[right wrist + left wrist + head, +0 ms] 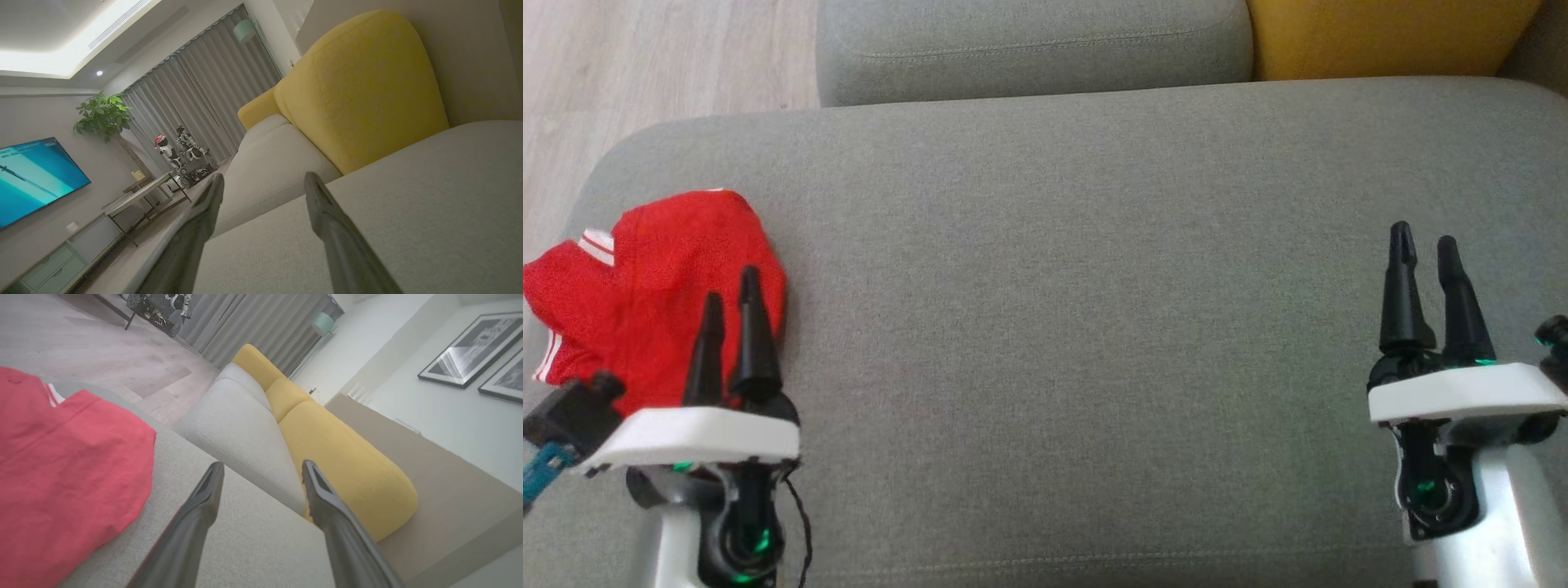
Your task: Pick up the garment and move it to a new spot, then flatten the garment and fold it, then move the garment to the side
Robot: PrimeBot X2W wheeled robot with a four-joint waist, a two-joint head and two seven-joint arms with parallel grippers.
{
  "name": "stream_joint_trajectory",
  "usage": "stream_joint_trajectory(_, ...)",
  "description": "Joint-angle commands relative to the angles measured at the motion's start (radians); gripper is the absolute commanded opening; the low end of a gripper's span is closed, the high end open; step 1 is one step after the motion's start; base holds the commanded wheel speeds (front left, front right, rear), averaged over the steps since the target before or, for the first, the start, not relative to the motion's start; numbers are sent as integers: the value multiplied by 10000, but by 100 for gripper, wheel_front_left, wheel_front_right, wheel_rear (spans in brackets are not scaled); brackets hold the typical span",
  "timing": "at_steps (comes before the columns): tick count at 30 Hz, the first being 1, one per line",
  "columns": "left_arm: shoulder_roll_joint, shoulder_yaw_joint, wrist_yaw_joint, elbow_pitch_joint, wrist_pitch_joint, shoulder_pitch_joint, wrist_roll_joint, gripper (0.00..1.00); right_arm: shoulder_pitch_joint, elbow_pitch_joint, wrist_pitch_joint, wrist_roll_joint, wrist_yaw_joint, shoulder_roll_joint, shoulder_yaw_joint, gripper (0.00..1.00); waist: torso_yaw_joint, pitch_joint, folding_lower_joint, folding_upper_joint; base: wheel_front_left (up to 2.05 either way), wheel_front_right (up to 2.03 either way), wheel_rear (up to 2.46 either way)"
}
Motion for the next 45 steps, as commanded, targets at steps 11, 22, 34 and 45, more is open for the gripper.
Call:
stream_joint_trajectory(11, 929, -1181, 820, -322, -413, -614, 2245, 100, -686, -302, -425, -1921, 50, -280, 638, 100, -56, 1, 0, 0, 0, 0, 0)
stream_joint_trajectory(22, 2103, -3153, 2772, -42, -735, -940, 3831, 100, -504, -320, -750, -3598, 57, -157, 829, 100, -57, 8, 0, 0, 0, 0, 0)
stream_joint_trajectory(34, 2659, -4417, 3675, 303, -1085, -1302, 4569, 100, -449, -120, -1103, -5581, 65, -66, 1042, 100, -27, 63, 0, 0, 0, 0, 0)
stream_joint_trajectory(45, 2375, -4028, 3837, 109, -1436, -1292, 4973, 100, -564, -316, -1457, -6696, 73, -46, 1157, 100, -38, 104, 0, 0, 0, 0, 0)
